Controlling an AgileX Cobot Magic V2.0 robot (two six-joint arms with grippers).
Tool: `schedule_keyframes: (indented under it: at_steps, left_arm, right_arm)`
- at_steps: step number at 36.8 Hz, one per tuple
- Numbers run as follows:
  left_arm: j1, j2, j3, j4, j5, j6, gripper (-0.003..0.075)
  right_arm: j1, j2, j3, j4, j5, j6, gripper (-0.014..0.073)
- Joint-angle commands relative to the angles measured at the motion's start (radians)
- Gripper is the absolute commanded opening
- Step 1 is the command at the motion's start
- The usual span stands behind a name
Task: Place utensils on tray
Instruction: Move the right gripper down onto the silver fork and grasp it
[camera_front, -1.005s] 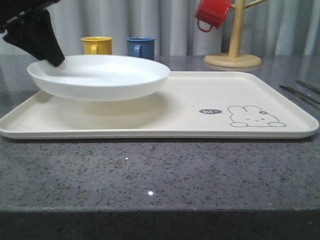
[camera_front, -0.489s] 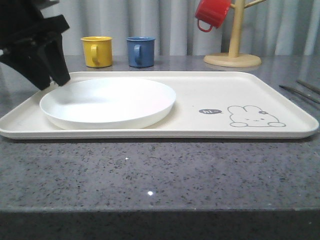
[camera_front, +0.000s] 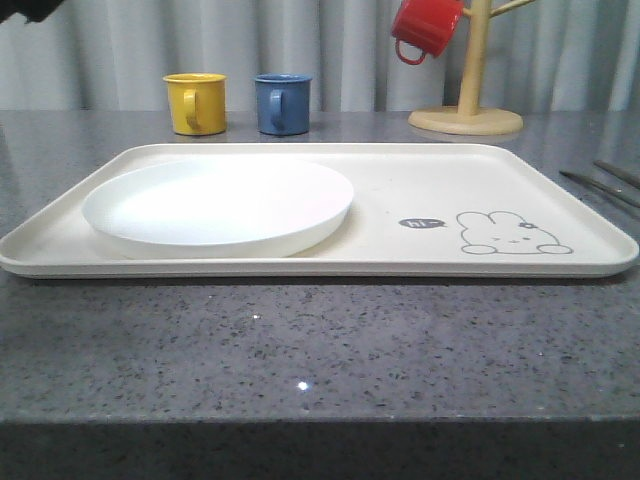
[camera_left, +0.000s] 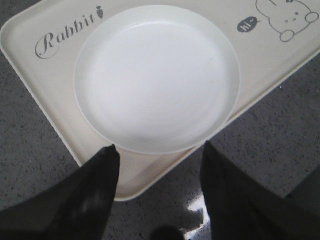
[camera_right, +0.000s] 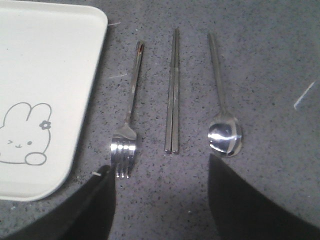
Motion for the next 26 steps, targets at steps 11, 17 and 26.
schedule_keyframes:
  at_steps: [11, 17, 26]
  left_arm:
    - [-0.015, -0.232, 0.140, 0.001, -0.072, -0.032, 0.0370]
    - [-0.015, -0.226, 0.140, 0.001, -0.076, -0.032, 0.0370]
    - [-0.015, -0.212, 0.140, 0.001, -0.080, -0.032, 0.0370]
  right_arm:
    - [0.023, 0.103, -0.156, 0.000, 0.080, -0.012, 0.0442]
    - [0.045, 0.307, -0.357, 0.000, 0.293, -0.019, 0.0442]
    - [0.045, 0.560, -0.530, 0.022, 0.364, -0.019, 0.0442]
